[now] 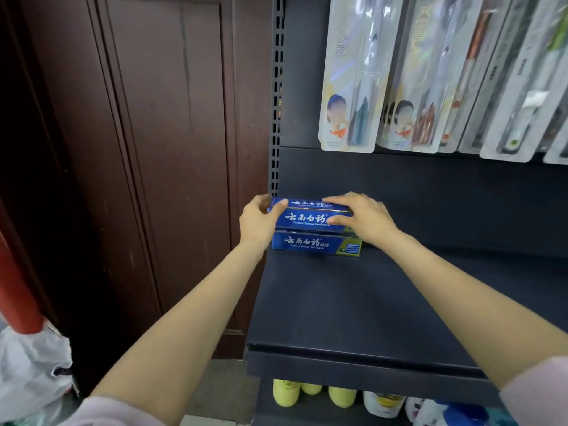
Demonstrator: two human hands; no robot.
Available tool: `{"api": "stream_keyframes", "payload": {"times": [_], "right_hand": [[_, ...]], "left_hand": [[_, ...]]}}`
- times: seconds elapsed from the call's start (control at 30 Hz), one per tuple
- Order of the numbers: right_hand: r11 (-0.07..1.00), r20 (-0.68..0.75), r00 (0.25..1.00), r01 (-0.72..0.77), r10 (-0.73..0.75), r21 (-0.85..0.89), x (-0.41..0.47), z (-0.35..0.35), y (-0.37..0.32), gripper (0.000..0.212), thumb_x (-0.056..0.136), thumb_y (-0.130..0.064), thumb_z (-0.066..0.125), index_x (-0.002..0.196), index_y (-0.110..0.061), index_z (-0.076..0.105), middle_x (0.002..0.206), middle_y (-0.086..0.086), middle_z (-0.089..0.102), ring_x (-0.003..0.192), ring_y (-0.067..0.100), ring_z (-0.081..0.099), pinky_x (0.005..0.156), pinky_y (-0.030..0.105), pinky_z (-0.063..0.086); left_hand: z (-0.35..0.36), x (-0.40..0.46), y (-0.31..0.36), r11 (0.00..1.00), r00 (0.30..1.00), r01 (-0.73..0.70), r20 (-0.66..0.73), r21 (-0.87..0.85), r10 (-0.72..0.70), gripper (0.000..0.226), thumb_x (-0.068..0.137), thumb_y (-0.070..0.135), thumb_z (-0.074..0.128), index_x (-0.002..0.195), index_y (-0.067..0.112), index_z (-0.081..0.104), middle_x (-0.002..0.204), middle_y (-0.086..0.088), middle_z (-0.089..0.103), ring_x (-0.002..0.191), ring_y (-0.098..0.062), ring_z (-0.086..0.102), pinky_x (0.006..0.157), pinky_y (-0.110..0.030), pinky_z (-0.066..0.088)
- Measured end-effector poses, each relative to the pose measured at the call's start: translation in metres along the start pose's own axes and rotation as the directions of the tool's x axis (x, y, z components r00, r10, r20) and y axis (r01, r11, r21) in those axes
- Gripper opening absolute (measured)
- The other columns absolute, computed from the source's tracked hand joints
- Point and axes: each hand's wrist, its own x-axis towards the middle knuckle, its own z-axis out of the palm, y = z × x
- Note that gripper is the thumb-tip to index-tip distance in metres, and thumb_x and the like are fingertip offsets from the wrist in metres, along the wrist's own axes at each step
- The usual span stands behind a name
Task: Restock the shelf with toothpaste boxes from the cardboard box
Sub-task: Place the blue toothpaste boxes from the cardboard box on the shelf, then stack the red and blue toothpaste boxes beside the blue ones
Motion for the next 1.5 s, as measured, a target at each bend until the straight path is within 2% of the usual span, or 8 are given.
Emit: {"api": "stream_keyframes", "payload": {"times": [0.07,0.17,0.33,0.5,0.7,0.8,1.03,1.5], "right_hand": [[0.997,-0.052,0.999,-0.002,-0.002,-0.077,0.002,0.005,0.000,0.047,0.090,-0.038,0.056,0.136,-0.035,0.046,0.130,-0.005,0.052,0.121,0.019,0.044,0.102,0.039,0.031],[0.988,-0.126,0.992,-0.012,-0.008,-0.154,0.003,0.024,0.000,0.047,0.093,-0.038,0.052,0.139,-0.036,0.043,0.130,-0.004,0.045,0.123,0.018,0.038,0.109,0.039,0.024],[0.969,-0.073,0.997,-0.009,-0.009,-0.247,-0.001,0.047,0.012,0.064,0.091,-0.044,0.053,0.147,-0.034,0.024,0.138,-0.003,0.032,0.125,0.020,0.037,0.109,0.038,0.028],[0.940,-0.011,1.000,0.018,-0.023,-0.340,0.000,0.044,0.013,0.086,0.082,-0.028,0.069,0.149,-0.026,0.016,0.144,-0.002,0.025,0.131,0.021,0.033,0.113,0.040,0.027],[0.989,-0.005,1.000,0.000,0.000,-0.147,-0.017,0.041,0.013,0.084,0.084,-0.022,0.067,0.150,-0.022,0.015,0.156,-0.003,0.015,0.145,0.020,0.011,0.117,0.046,0.021],[0.996,-0.083,0.996,-0.037,0.030,-0.084,-0.038,0.020,0.026,0.068,0.086,-0.014,0.063,0.145,-0.021,0.030,0.149,-0.001,0.025,0.133,0.023,0.031,0.100,0.042,0.043],[0.977,-0.061,0.976,-0.205,0.208,0.054,-0.120,-0.042,0.088,0.029,0.090,-0.018,0.057,0.119,-0.019,0.060,0.117,0.005,0.058,0.106,0.023,0.058,0.090,0.041,0.050],[0.899,0.053,0.897,-0.439,0.438,-0.001,-0.395,-0.174,0.316,0.016,0.090,-0.019,0.054,0.092,-0.013,0.069,0.097,0.009,0.070,0.095,0.025,0.062,0.084,0.035,0.049]], "left_hand": [[0.001,-0.002,-0.001,0.948,0.985,-0.169,0.026,0.269,0.168,0.071,0.083,0.040,0.068,0.143,0.020,0.035,0.137,-0.005,0.048,0.127,-0.023,0.045,0.102,-0.036,0.041],[0.005,-0.002,-0.004,0.593,0.913,-0.388,0.209,0.705,0.350,0.084,0.080,0.045,0.068,0.148,0.032,0.021,0.148,0.000,0.033,0.135,-0.022,0.032,0.108,-0.043,0.032],[0.016,0.007,-0.014,0.255,0.874,-0.474,0.416,0.843,0.250,0.084,0.086,0.041,0.062,0.151,0.032,0.010,0.158,-0.002,0.015,0.146,-0.025,0.013,0.117,-0.047,0.016],[0.023,0.010,-0.014,0.239,0.895,-0.431,0.379,0.870,0.234,0.079,0.089,0.031,0.062,0.151,0.028,0.012,0.156,-0.006,0.021,0.145,-0.027,0.015,0.116,-0.047,0.018],[0.033,-0.011,0.000,0.268,0.898,-0.414,0.343,0.870,0.276,0.082,0.087,0.034,0.062,0.151,0.025,0.010,0.158,-0.006,0.014,0.147,-0.027,0.012,0.116,-0.048,0.016],[0.050,-0.031,0.012,0.318,0.873,-0.447,0.329,0.836,0.361,0.072,0.087,0.034,0.059,0.148,0.023,0.021,0.153,-0.006,0.027,0.141,-0.025,0.025,0.112,-0.043,0.025],[0.135,-0.102,0.054,0.463,0.848,-0.529,0.434,0.711,0.303,0.036,0.090,0.027,0.053,0.123,0.013,0.049,0.124,-0.009,0.052,0.116,-0.028,0.049,0.089,-0.040,0.042],[0.403,-0.369,0.122,0.690,0.782,-0.553,0.578,0.468,0.234,0.026,0.091,0.030,0.049,0.112,0.015,0.055,0.108,-0.007,0.065,0.101,-0.032,0.060,0.075,-0.035,0.044]]}}
